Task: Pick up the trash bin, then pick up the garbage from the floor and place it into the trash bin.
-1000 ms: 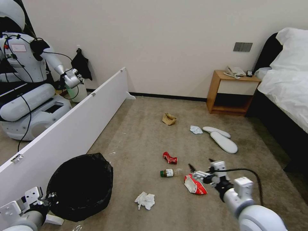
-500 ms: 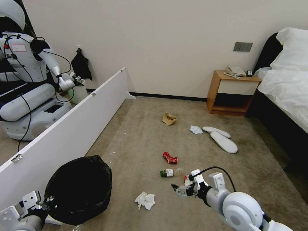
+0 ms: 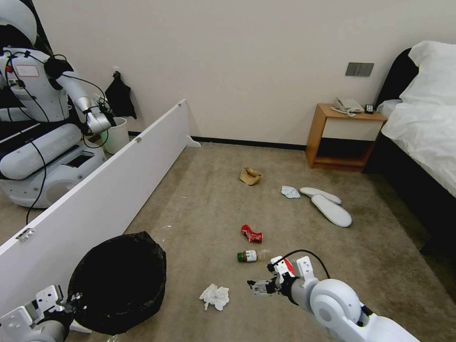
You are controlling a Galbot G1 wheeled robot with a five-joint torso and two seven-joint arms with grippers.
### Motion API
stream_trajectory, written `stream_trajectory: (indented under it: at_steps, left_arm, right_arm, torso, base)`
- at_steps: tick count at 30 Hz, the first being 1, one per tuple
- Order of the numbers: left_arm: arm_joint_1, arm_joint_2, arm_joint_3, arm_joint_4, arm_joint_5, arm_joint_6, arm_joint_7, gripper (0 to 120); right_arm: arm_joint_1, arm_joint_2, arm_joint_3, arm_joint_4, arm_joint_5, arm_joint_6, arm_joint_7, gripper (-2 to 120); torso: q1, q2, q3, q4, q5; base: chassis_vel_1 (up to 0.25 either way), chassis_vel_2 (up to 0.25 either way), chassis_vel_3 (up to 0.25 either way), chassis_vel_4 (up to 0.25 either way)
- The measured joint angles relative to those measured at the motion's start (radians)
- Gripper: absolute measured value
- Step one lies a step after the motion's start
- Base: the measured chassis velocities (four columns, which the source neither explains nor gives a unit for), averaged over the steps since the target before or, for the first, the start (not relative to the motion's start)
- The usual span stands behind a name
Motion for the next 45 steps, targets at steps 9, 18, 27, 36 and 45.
stream_trajectory:
  at_steps: [9, 18, 27, 36, 45]
  left_arm:
    - [-0.001, -0.002, -0.005, 0.010, 0.000, 0.000, 0.001, 2]
    - [-0.002, -0.001, -0.007, 0.016, 0.000, 0.000, 0.002, 2]
    - [-0.011, 0.001, 0.003, 0.030, 0.003, 0.000, 0.004, 2]
    - [-0.014, -0.001, 0.008, 0.036, 0.011, 0.000, 0.009, 2]
    - [-0.016, 0.005, 0.014, 0.041, 0.013, 0.000, 0.010, 2]
  right_arm:
    - [0.076, 0.072, -0.097, -0.105, -0.010, 0.003, -0.005, 100]
    - [0.126, 0.122, -0.146, -0.219, -0.046, 0.005, -0.024, 100]
    - [0.195, 0.181, -0.198, -0.350, -0.103, 0.029, -0.066, 100]
    - [0.252, 0.288, -0.246, -0.467, -0.134, 0.065, -0.079, 100]
    - [0.287, 0.361, -0.290, -0.581, -0.188, 0.099, -0.113, 100]
  torso:
    - [0.000, 0.000, 0.000, 0.0001, 0.0001]
    - [0.000, 0.000, 0.000, -0.0001, 0.0001]
    - [0.000, 0.000, 0.000, -0.0002, 0.0001]
    - [0.000, 0.000, 0.000, 0.0001, 0.0001]
    - [0.000, 0.000, 0.000, -0.0002, 0.0001]
  base:
    - [0.000, 0.000, 0.000, 0.000]
    - [0.000, 0.000, 0.000, 0.000]
    - [0.000, 0.000, 0.000, 0.000]
    - [0.000, 0.000, 0.000, 0.000]
    - [0.000, 0.000, 0.000, 0.000]
